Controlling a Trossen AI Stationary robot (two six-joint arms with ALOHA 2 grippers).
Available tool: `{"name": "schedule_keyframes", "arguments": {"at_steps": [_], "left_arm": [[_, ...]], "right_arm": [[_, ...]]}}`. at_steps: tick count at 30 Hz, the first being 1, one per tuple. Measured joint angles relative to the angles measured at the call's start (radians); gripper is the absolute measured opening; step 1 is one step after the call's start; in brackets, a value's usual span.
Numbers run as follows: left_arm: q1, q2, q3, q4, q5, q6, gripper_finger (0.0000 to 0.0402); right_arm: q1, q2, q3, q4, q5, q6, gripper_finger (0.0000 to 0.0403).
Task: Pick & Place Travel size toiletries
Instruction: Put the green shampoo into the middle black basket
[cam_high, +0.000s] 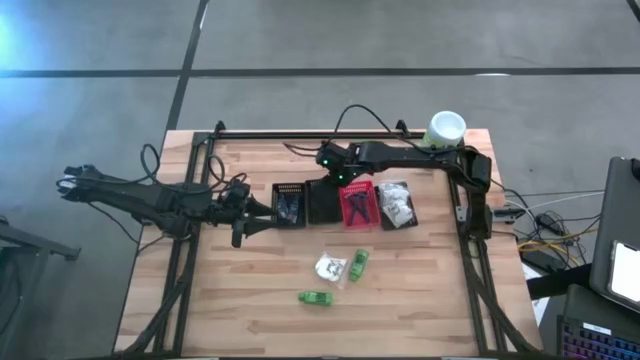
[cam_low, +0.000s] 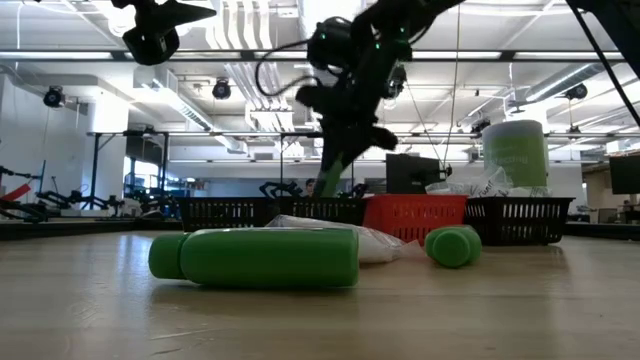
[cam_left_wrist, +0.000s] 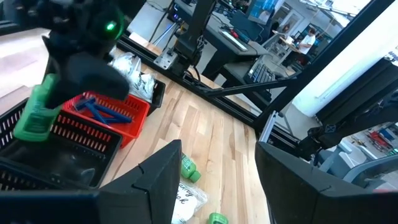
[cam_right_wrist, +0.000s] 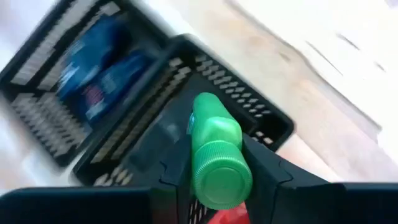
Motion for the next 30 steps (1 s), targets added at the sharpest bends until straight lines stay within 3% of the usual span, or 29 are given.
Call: {"name": "schedule_keyframes", "arguments": {"at_steps": [7, 10, 19, 23, 30], "left_arm": [[0.0, 0.0, 0.0, 0.0, 0.0, 0.011, 0.0209], [0.0, 0.0, 0.0, 0.0, 0.0, 0.011, 0.0209], [0.0, 0.0, 0.0, 0.001, 0.0, 0.011, 0.0209], [0.0, 0.0, 0.0, 0.001, 0.0, 0.001, 0.0209], [0.0, -0.002, 0.0, 0.002, 0.0, -0.011, 0.0209]], "right_arm": [[0.03, 0.0, 0.075, -0.101, -0.157, -0.342, 0.0097], [0.039, 0.0, 0.067, -0.099, -0.169, -0.433, 0.0098], [0.037, 0.004, 0.061, -0.098, -0.156, -0.536, 0.01], [0.044, 0.041, 0.061, -0.141, -0.197, -0.536, 0.01], [0.069, 0.061, 0.081, -0.144, -0.138, -0.566, 0.01]]}}
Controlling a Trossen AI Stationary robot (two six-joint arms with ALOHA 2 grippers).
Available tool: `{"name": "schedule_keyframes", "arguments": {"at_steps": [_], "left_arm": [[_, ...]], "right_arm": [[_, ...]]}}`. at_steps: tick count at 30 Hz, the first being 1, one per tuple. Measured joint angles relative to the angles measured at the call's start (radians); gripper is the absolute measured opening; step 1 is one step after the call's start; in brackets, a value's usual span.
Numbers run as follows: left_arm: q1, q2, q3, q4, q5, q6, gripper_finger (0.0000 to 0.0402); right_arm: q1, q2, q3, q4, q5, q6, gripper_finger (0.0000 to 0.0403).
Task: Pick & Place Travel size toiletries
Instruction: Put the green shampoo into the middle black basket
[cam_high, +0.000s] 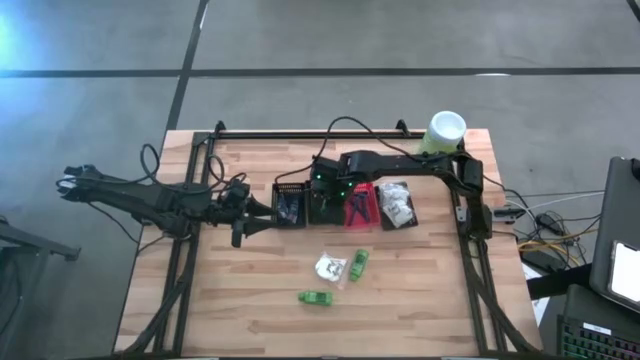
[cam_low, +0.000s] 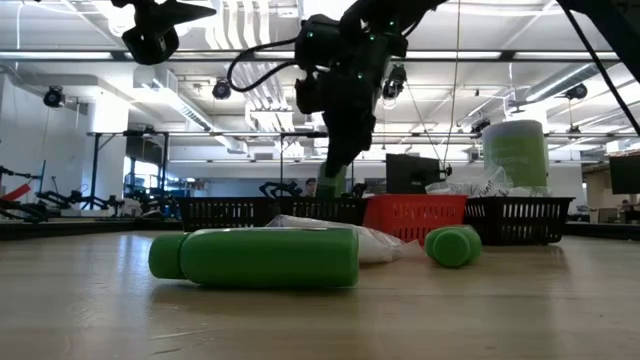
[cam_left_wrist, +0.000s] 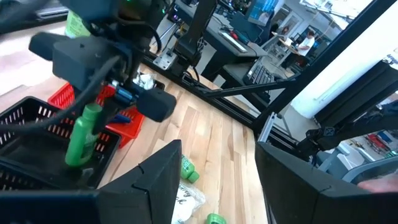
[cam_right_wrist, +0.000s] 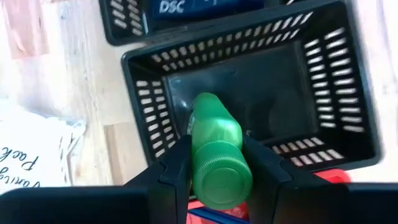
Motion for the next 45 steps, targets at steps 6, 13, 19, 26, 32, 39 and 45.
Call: {"name": "schedule_keyframes", "arguments": {"at_steps": [6, 13, 19, 26, 32, 39, 45], "left_arm": [[0.0, -0.003, 0.0, 0.0, 0.0, -0.002, 0.0209], [0.0, -0.003, 0.0, 0.0, 0.0, -0.001, 0.0209], [0.0, -0.003, 0.0, 0.0, 0.0, -0.001, 0.0209], [-0.001, -0.003, 0.0, 0.0, 0.0, -0.001, 0.0209], [-0.001, -0.003, 0.0, 0.0, 0.0, -0.001, 0.0209], [-0.001, -0.003, 0.0, 0.0, 0.0, -0.005, 0.0209], [-0.001, -0.003, 0.0, -0.001, 0.0, -0.01, 0.0209]], "right_arm": [[-0.013, 0.003, 0.025, -0.048, -0.053, 0.002, 0.01], [-0.015, 0.004, 0.025, -0.088, -0.067, -0.023, 0.0104], [-0.015, 0.004, 0.02, -0.074, -0.052, -0.043, 0.0139], [-0.013, 0.004, 0.019, -0.025, 0.066, -0.122, 0.0182], [-0.014, 0.004, 0.026, 0.047, 0.251, -0.099, 0.0204], [-0.004, -0.004, 0.026, 0.011, 0.259, -0.018, 0.0212], [0.04, -0.047, 0.026, -0.24, 0.157, 0.228, 0.0203]]}}
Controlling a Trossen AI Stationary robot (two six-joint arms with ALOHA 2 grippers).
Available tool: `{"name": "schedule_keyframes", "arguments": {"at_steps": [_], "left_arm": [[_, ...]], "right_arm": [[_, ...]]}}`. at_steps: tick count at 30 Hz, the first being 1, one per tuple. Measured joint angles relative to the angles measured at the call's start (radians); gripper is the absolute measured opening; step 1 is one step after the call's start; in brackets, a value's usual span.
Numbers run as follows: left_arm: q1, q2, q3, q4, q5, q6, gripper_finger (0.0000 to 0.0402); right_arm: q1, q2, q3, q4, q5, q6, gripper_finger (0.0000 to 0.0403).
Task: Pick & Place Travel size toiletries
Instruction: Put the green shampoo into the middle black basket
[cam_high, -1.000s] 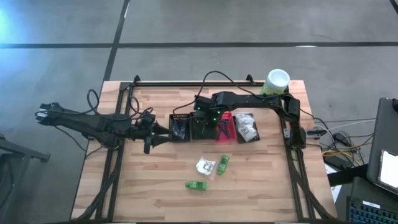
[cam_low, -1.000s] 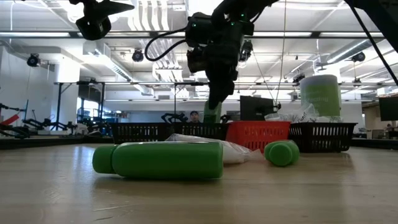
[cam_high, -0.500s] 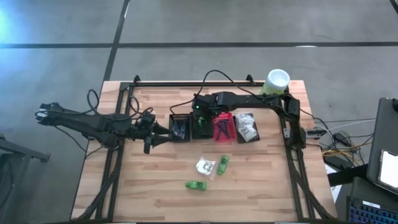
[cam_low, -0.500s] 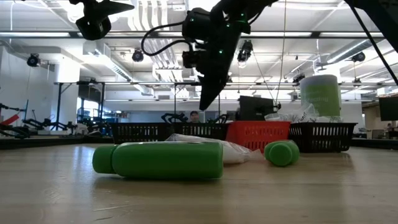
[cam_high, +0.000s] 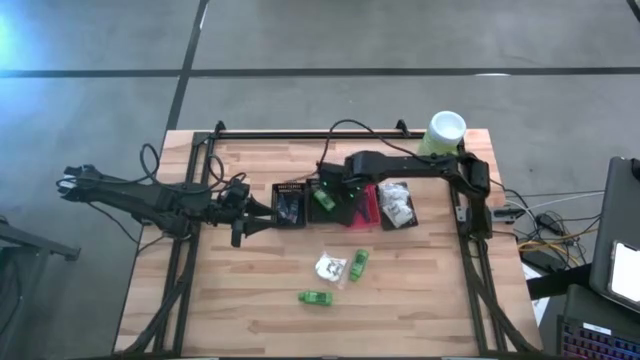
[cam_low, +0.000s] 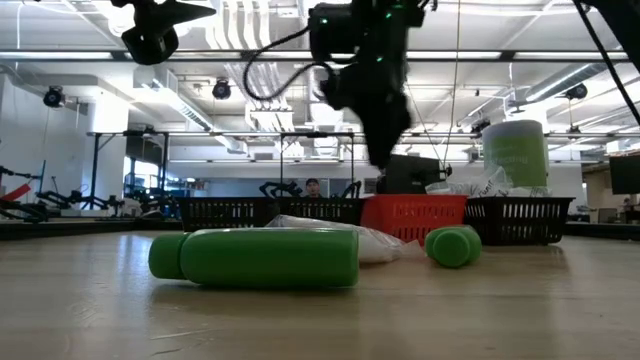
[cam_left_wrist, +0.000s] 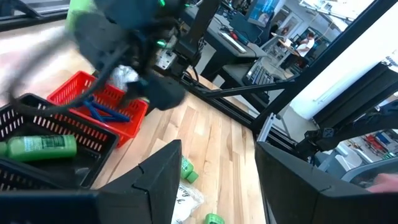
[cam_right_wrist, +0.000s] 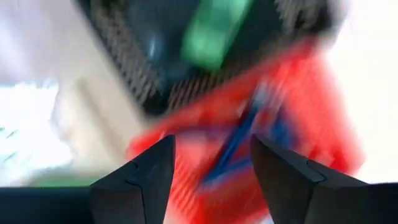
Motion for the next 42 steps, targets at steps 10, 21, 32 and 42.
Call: {"name": "schedule_keyframes", "arguments": {"at_steps": [10, 21, 32, 42], "left_arm": [[0.0, 0.002, 0.0, -0.002, 0.0, 0.015, 0.0209], [0.0, 0.004, -0.011, -0.002, 0.0, 0.011, 0.0209], [0.001, 0.004, -0.011, 0.001, 0.0, -0.042, 0.0209], [0.001, 0.004, -0.012, 0.001, 0.0, -0.135, 0.0209]], "right_arm": [[0.265, -0.044, -0.085, -0.172, -0.023, -0.204, 0.0179], [0.42, -0.017, -0.161, -0.074, 0.021, -0.289, 0.017], [0.408, -0.017, -0.16, -0.043, 0.026, -0.074, 0.0187], [0.48, -0.021, -0.16, -0.061, 0.024, -0.145, 0.0168]]}}
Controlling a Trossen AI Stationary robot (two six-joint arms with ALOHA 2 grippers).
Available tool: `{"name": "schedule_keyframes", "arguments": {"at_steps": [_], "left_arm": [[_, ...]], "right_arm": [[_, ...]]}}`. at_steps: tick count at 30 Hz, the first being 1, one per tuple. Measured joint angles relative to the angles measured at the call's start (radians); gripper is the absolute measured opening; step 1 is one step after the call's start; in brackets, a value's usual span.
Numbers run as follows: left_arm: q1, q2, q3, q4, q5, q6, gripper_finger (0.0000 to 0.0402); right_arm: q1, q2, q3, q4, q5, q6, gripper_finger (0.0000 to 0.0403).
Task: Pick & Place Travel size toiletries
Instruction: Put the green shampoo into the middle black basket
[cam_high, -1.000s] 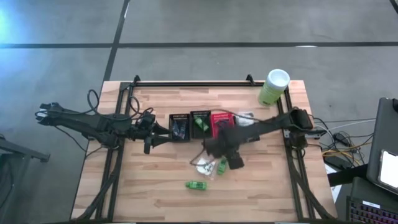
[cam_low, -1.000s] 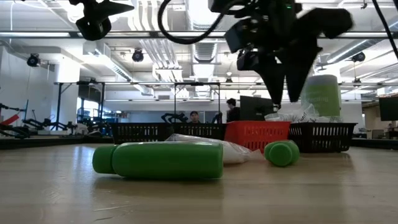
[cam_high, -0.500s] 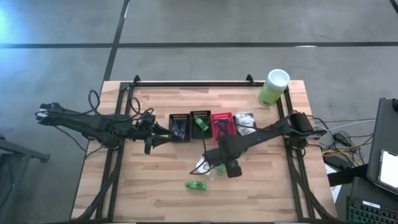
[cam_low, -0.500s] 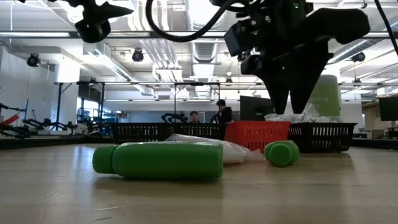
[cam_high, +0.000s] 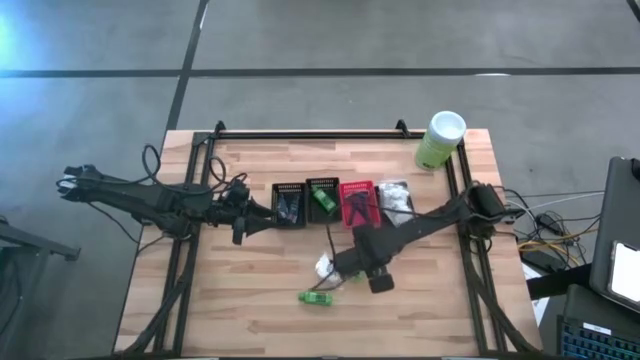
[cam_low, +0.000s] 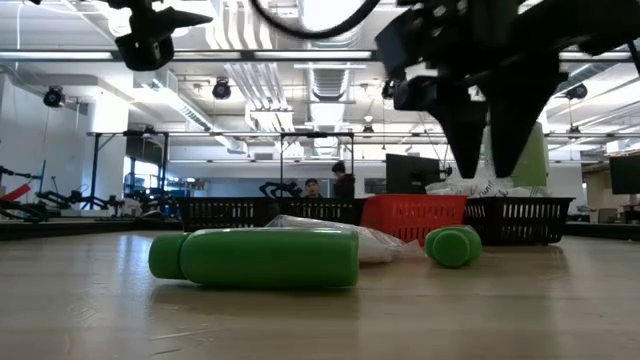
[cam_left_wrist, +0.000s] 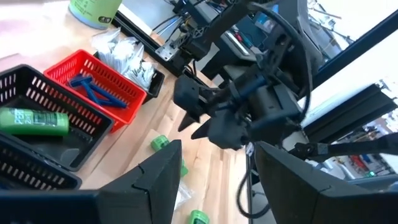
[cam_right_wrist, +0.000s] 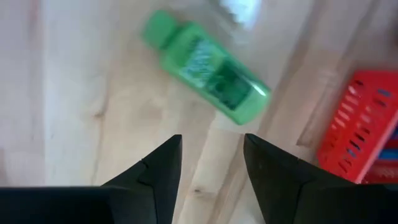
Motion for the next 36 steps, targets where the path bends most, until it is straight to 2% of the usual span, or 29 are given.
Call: {"name": "schedule_keyframes", "arguments": {"at_steps": [7, 14, 25, 30, 36], "left_arm": [[-0.001, 0.0, 0.0, 0.0, 0.0, -0.033, 0.0209], [-0.001, 0.0, 0.0, 0.0, 0.0, -0.036, 0.0209], [-0.001, 0.0, 0.0, 0.0, 0.044, -0.009, 0.0209], [-0.001, 0.0, -0.001, 0.0, 0.044, -0.003, 0.0209], [-0.001, 0.0, -0.001, -0.001, 0.045, -0.001, 0.0209]], "right_arm": [[0.01, -0.001, -0.006, 0.046, 0.049, -0.169, 0.0166], [-0.016, -0.002, -0.027, 0.117, 0.045, -0.346, 0.0208], [-0.012, -0.002, -0.092, 0.167, 0.049, -0.399, 0.027], [-0.012, -0.002, -0.114, 0.257, 0.048, -0.412, 0.0287], [-0.012, -0.002, -0.17, 0.319, 0.048, -0.503, 0.0298]]}}
